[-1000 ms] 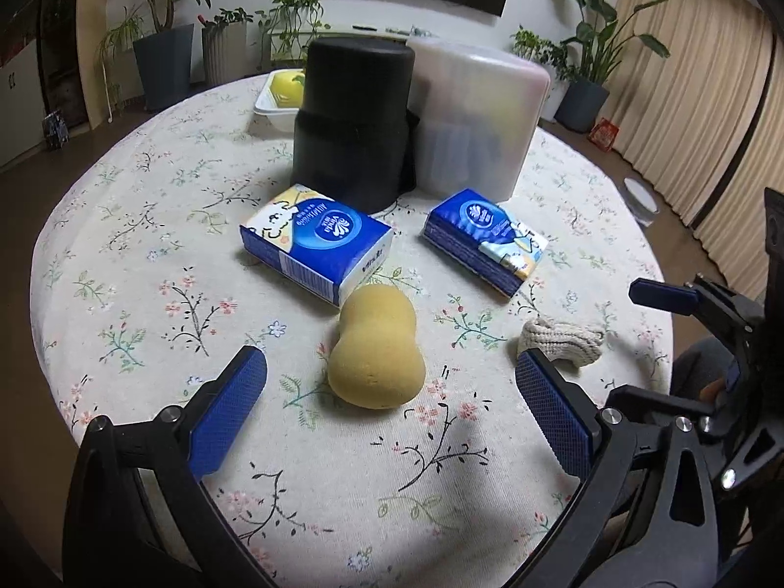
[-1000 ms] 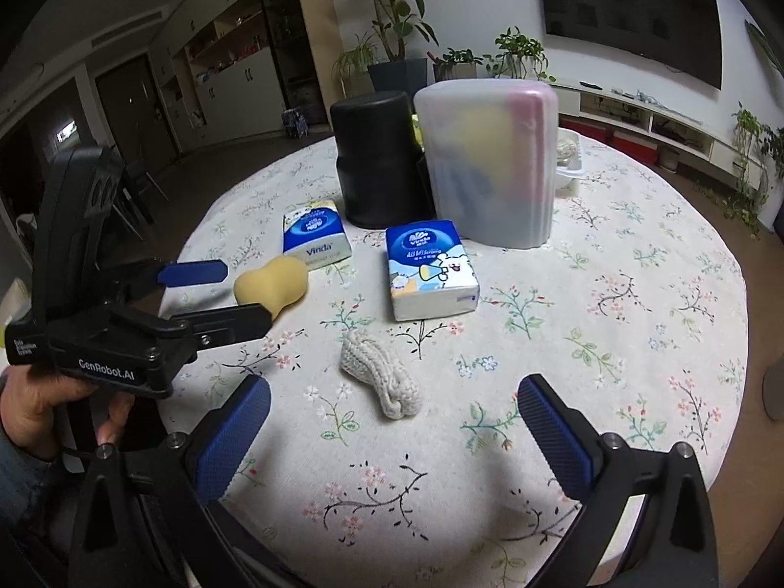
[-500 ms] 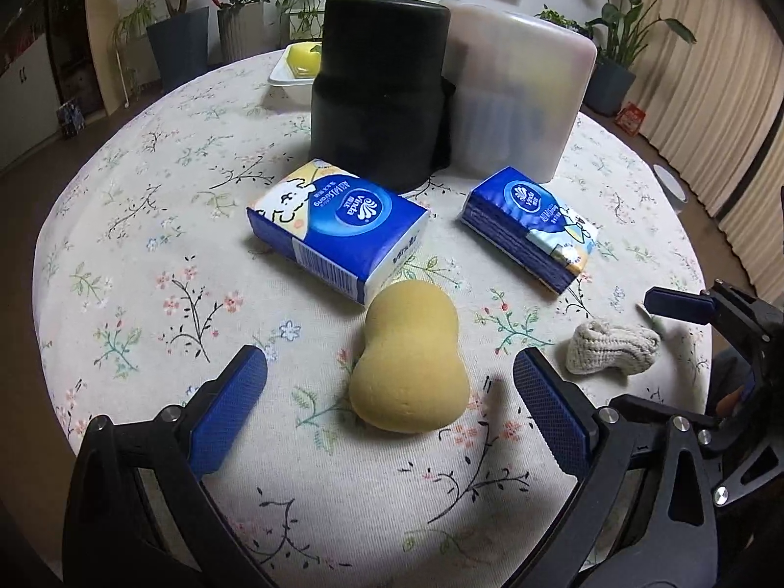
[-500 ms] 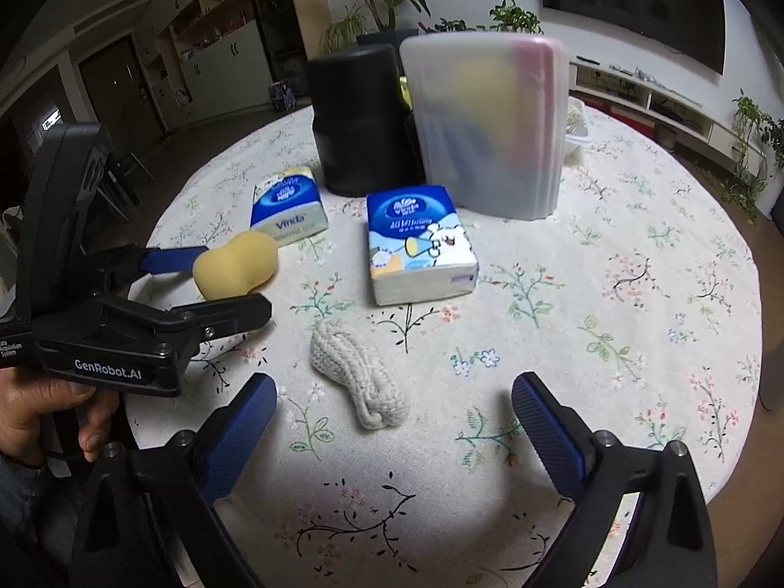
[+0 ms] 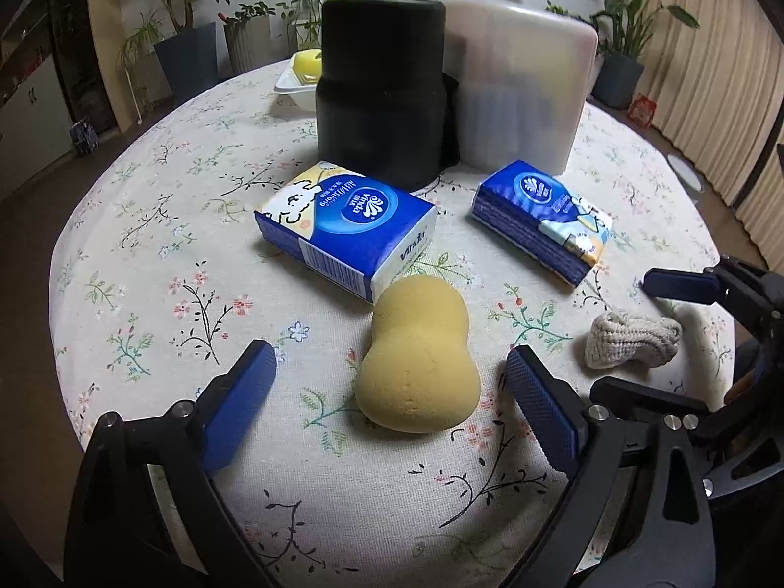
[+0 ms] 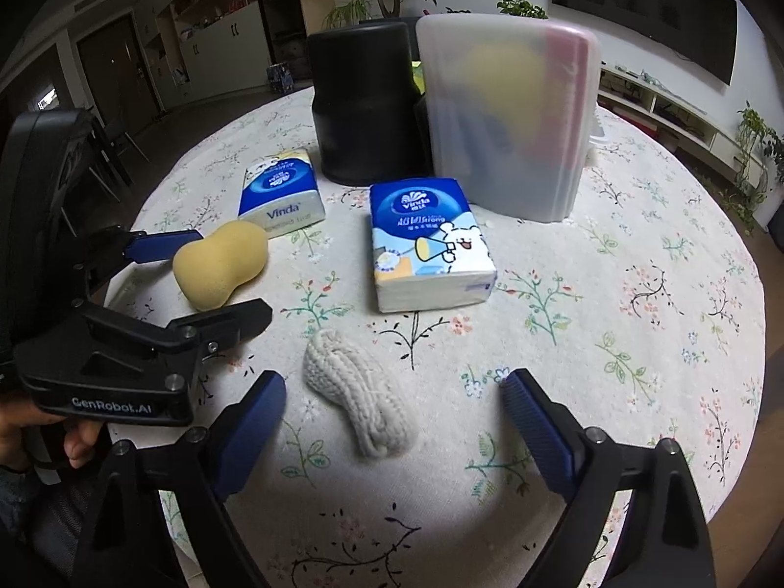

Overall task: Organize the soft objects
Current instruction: 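Grasp the tan peanut sponge with the left tool while the right tool grasps the knitted pad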

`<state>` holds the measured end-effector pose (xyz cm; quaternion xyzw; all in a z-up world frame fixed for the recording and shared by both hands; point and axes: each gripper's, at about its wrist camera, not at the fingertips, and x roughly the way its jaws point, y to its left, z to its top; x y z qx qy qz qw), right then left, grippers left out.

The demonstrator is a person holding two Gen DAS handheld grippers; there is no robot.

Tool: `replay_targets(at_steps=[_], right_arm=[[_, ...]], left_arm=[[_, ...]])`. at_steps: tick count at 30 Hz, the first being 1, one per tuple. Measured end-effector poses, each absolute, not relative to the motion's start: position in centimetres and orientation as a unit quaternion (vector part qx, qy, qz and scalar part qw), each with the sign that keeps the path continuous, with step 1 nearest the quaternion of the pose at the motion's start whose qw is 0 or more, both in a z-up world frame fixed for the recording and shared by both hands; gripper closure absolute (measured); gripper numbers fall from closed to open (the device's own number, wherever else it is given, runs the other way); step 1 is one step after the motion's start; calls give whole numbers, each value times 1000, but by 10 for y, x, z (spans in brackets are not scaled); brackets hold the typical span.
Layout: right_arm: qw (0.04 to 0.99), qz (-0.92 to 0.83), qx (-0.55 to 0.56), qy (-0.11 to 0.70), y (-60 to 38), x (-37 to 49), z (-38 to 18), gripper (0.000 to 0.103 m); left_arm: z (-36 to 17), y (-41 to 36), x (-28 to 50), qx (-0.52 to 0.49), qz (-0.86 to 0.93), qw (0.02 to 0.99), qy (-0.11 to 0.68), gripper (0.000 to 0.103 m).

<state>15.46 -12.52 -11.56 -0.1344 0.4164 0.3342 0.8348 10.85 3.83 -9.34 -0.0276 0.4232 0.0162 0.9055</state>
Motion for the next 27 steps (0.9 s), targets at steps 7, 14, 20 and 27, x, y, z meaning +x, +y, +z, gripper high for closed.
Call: replay_targets(at_steps=[7, 14, 20, 27], right_arm=[[837, 325, -143, 415, -121, 154, -117, 9], [840, 324, -155, 407, -121, 150, -118, 11], [844, 324, -156, 398, -123, 152, -116, 25], [844, 326, -163, 394, -122, 150, -116, 28]], left_arm=[[-93, 35, 113, -13, 19, 899, 437, 7], [-91, 37, 116, -25, 25, 895, 445, 8], [-89, 37, 115, -14, 27, 899, 437, 24], [-89, 33, 111, -9, 18, 902, 431, 32]])
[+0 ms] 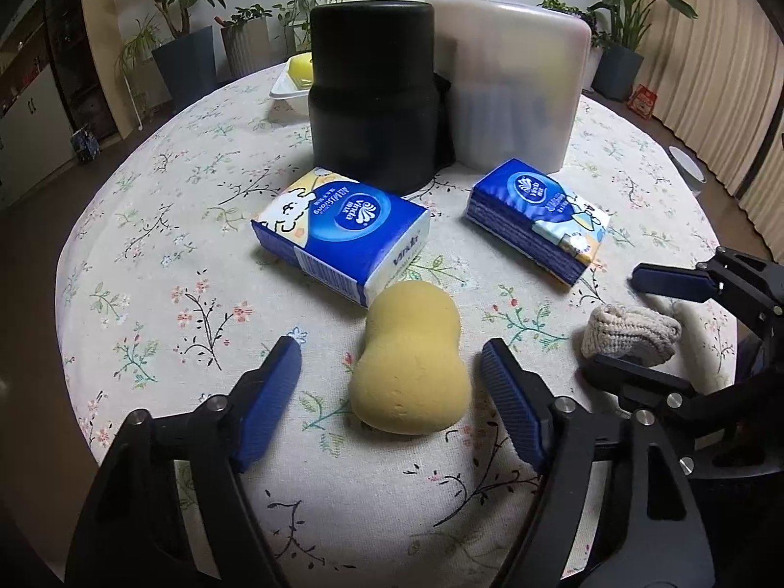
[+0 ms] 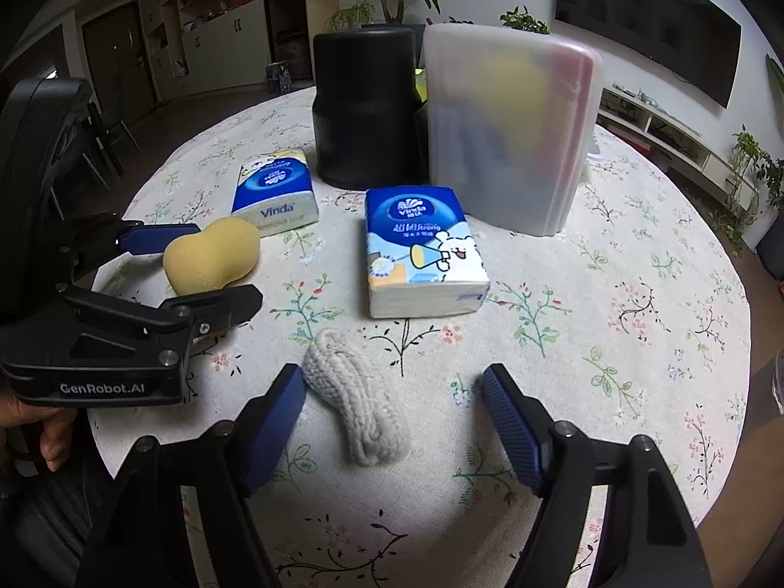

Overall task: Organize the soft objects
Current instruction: 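Grasp the tan peanut sponge with the left tool while the right tool grasps the knitted pad, then carry the tan sponge and knitted pad over the white tray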

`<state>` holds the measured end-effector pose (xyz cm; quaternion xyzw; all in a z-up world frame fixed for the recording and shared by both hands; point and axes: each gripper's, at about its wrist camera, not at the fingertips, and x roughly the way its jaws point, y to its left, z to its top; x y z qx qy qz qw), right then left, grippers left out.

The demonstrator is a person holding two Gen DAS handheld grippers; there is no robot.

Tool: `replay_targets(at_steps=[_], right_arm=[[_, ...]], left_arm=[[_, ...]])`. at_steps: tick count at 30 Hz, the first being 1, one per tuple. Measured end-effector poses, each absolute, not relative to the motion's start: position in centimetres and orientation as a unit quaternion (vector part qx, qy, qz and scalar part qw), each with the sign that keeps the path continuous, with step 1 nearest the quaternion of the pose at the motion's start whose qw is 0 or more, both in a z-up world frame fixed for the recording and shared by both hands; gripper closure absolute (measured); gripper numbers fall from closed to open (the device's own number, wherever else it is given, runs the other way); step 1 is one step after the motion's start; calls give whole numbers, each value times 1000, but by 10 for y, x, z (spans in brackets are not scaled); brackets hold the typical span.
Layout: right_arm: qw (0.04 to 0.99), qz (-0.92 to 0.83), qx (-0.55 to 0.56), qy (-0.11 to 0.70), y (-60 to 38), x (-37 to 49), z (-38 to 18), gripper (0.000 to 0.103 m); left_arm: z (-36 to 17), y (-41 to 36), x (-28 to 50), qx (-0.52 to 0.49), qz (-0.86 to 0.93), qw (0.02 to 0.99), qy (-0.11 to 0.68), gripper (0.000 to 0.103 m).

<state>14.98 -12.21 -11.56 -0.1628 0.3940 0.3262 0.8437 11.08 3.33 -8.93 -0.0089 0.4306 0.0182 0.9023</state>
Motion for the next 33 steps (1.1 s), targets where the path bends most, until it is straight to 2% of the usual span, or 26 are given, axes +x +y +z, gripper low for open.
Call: replay_targets(at_steps=[3, 5, 6, 7, 8, 10, 16, 33], right_arm=[[841, 332, -167, 392, -120, 147, -114, 36], [840, 336, -172, 390, -119, 144, -114, 40], [839, 338, -172, 390, -118, 144, -114, 43], [838, 341, -172, 390, -118, 143, -113, 48], [838, 343, -172, 389, -118, 142, -113, 51], [836, 347, -173, 389, -117, 141, -112, 68], [833, 351, -166, 393, -120, 138, -110, 72], [835, 341, -147, 406, -163, 146, -80, 72]], left_arm=[[-89, 32, 109, -8, 15, 903, 430, 36], [-88, 31, 108, -8, 12, 904, 428, 52], [-87, 29, 107, -9, 10, 904, 427, 57], [-86, 29, 106, -11, 8, 904, 427, 68], [-86, 30, 105, -15, 7, 905, 426, 69], [-85, 32, 104, -25, 3, 905, 425, 70], [-81, 35, 99, -45, -9, 906, 421, 72], [-38, 66, 86, -65, -20, 908, 412, 72]])
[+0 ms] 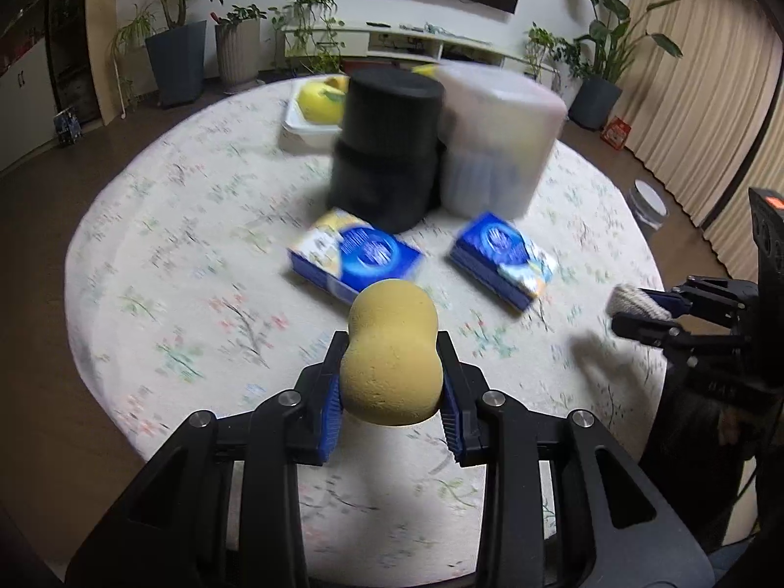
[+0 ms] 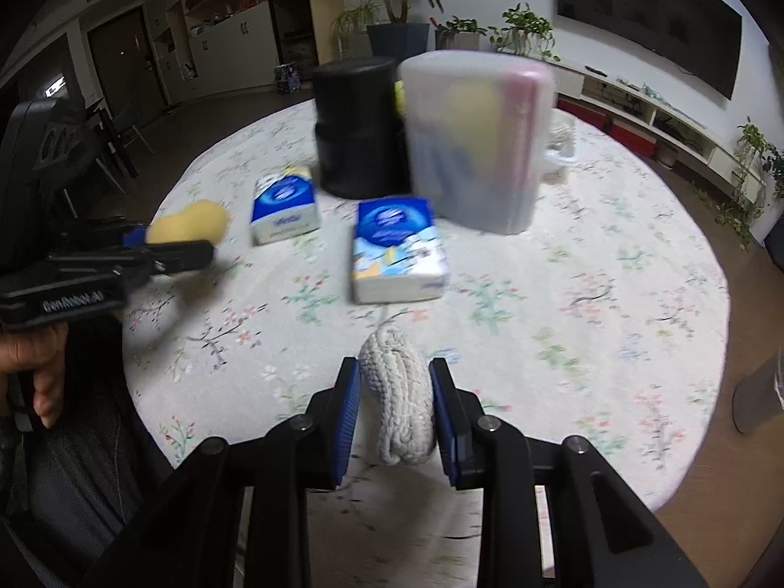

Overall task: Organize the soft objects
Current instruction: 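Carry the tan sponge and knitted pad over the white tray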

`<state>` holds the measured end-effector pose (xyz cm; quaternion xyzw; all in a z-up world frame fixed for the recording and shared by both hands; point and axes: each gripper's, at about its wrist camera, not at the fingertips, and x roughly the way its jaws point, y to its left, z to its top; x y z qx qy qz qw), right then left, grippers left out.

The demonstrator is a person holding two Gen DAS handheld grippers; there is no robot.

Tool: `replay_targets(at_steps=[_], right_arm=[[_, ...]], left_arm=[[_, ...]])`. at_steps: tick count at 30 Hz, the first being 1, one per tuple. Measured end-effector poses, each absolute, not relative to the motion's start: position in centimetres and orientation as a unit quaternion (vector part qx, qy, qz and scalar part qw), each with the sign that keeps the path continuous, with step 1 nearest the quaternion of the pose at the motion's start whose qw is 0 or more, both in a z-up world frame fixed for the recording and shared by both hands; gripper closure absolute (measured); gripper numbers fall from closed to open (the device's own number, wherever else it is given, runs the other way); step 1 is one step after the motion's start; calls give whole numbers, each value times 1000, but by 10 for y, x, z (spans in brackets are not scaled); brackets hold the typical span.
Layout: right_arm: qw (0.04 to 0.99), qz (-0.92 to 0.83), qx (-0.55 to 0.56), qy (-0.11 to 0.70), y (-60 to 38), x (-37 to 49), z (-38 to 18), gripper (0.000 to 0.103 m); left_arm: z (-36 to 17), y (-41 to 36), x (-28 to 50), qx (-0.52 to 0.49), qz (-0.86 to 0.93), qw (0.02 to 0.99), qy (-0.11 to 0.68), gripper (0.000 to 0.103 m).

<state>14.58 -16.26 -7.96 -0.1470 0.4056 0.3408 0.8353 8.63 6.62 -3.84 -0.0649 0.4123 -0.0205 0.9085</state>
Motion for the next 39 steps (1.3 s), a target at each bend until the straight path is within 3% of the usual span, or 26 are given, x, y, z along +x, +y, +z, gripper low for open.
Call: replay_targets(at_steps=[10, 20, 30, 39], right_arm=[[865, 292, -138, 383, -207, 210, -34, 72], [882, 257, -139, 371, -220, 314, 2, 72], [862, 292, -191, 368, -149, 413, 19, 72], [800, 386, -242, 392, -59, 470, 10, 72]], left_arm=[[4, 133, 139, -58, 13, 920, 388, 72], [34, 166, 242, -36, -6, 922, 386, 72], [27, 149, 351, 15, -48, 909, 413, 72], [-3, 120, 398, 46, -88, 891, 443, 72]])
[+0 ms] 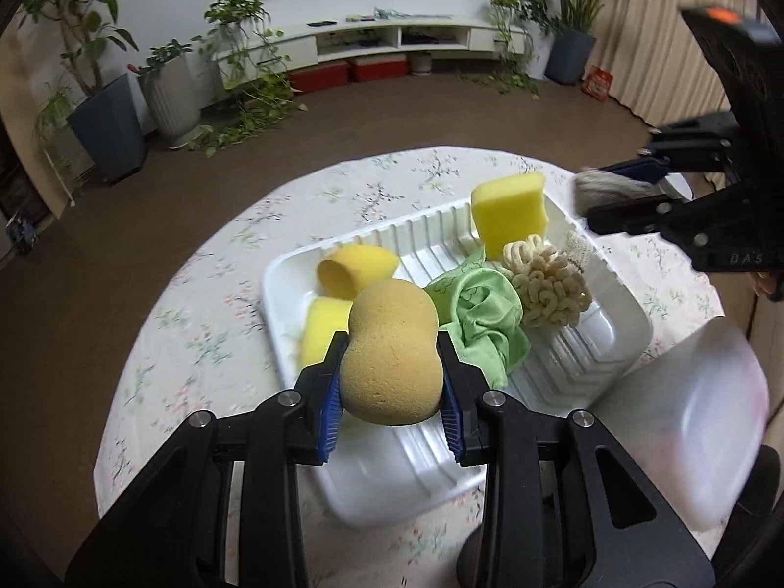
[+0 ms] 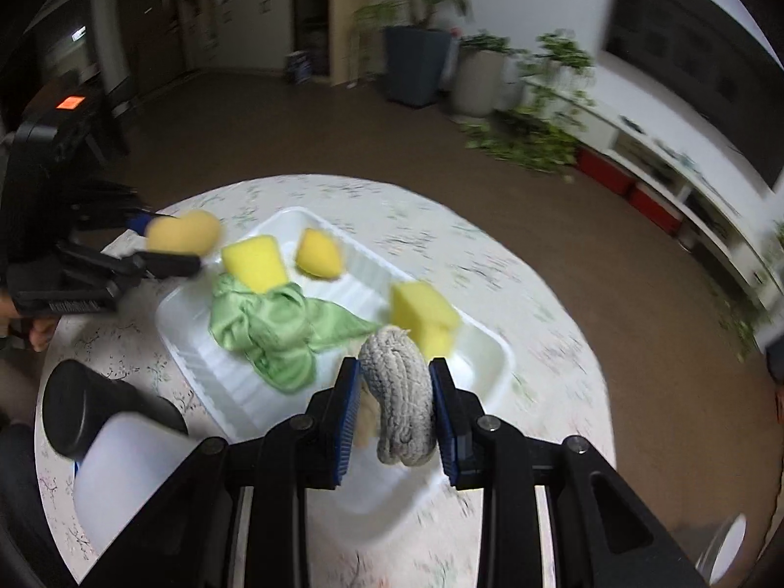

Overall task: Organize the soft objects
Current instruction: 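Carry the tan sponge and knitted pad over the white tray, then release both items into the tray by opening both tools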

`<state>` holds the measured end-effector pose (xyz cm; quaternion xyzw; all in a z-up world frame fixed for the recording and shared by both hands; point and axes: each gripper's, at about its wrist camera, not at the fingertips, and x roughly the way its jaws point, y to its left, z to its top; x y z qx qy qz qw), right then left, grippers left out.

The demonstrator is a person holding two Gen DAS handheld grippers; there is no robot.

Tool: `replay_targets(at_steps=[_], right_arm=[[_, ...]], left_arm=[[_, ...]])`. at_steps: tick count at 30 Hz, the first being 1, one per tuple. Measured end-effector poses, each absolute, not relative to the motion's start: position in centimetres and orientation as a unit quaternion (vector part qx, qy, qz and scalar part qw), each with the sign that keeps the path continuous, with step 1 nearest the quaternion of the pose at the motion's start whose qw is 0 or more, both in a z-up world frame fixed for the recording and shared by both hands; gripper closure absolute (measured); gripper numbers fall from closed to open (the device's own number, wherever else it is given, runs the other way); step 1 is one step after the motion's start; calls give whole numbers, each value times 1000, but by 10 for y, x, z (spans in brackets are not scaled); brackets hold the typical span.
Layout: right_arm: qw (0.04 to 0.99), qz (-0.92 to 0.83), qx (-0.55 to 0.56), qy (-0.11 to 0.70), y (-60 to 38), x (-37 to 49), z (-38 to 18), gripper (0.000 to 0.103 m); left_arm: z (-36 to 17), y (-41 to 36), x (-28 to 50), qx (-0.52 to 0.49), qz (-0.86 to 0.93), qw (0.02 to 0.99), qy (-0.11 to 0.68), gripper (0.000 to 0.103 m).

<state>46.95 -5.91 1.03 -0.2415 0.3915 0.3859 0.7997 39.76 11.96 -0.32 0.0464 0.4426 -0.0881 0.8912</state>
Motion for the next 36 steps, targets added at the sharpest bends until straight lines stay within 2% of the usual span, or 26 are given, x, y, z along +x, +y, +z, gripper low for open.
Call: replay_targets(at_steps=[12, 25, 27, 29, 30, 31, 36], right_arm=[[738, 421, -308, 428, 6, 489, -38, 72], [731, 405, -314, 450, 2, 495, -62, 71], [733, 402, -311, 451, 2, 495, -63, 70], [736, 399, -306, 454, 1, 497, -64, 62], [737, 397, -305, 454, 0, 498, -64, 52], [740, 394, -305, 452, -2, 498, -63, 46], [751, 390, -296, 443, -10, 499, -55, 43]], left_arm=[[-32, 110, 414, 63, -103, 876, 468, 70], [-35, 104, 412, 64, -95, 876, 468, 68], [-34, 106, 413, 62, -88, 878, 467, 64], [-32, 107, 412, 63, -79, 881, 463, 48], [-30, 108, 412, 61, -74, 883, 459, 45], [-29, 110, 412, 58, -72, 884, 458, 41], [-20, 116, 408, 46, -69, 891, 447, 35]])
